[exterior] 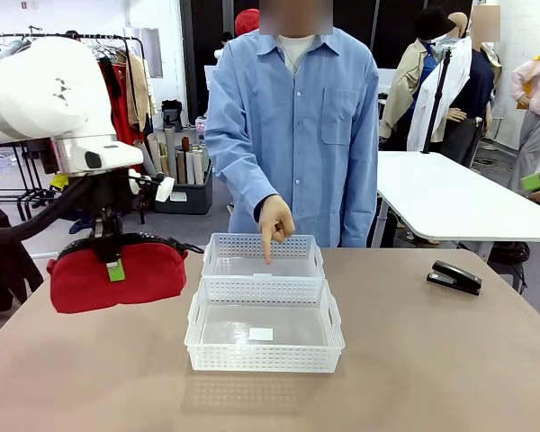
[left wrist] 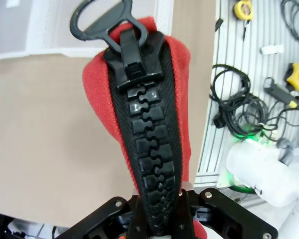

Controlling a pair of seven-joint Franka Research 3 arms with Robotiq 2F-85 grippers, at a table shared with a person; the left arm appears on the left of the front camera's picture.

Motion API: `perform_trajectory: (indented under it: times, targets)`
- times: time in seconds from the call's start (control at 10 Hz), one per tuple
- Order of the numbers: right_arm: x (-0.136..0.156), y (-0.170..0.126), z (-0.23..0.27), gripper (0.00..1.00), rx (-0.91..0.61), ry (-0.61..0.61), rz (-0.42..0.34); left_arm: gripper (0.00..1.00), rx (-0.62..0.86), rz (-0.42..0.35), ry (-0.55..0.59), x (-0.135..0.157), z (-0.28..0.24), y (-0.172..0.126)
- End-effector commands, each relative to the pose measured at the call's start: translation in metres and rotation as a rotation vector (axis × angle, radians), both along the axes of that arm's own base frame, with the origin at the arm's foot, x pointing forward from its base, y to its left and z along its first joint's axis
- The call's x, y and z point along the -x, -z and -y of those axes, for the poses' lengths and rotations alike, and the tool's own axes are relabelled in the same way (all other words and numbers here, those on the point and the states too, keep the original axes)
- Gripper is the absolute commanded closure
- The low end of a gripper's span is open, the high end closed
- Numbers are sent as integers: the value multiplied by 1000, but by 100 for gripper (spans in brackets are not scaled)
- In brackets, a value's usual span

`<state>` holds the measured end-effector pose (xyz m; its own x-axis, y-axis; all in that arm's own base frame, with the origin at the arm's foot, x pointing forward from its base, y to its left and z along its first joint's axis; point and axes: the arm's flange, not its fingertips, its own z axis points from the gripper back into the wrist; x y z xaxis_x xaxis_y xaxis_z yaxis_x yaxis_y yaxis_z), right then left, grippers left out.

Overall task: Distribute items into two baskets.
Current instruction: Place the picked Pencil pouch into the Organizing basket as instructed by the person.

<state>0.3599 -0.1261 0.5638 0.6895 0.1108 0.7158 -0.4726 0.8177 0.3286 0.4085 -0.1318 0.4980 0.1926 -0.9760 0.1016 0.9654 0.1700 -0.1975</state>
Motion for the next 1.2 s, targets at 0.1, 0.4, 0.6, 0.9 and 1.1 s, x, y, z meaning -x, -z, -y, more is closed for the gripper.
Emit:
perform_trajectory:
  times: [0.1, 0.4, 0.6, 0.9, 1.1]
  targets:
    - [-1, -1, 0, 0, -12, -6, 12, 100, 20, 2, 57, -17, 35, 1]
    - [-1, -1, 0, 0, -12, -6, 12, 100, 34, 13, 87, -14, 75, 5]
    - [-1, -1, 0, 0, -12, -6, 12, 100, 14, 11, 121, -6, 103, 10]
    - [-1, -1, 0, 0, -12, -6, 12, 100, -11, 24, 148, -4, 137, 20]
    - [-1, -1, 0, 0, -12, -6, 12, 100, -20, 58, 124, -17, 155, 21]
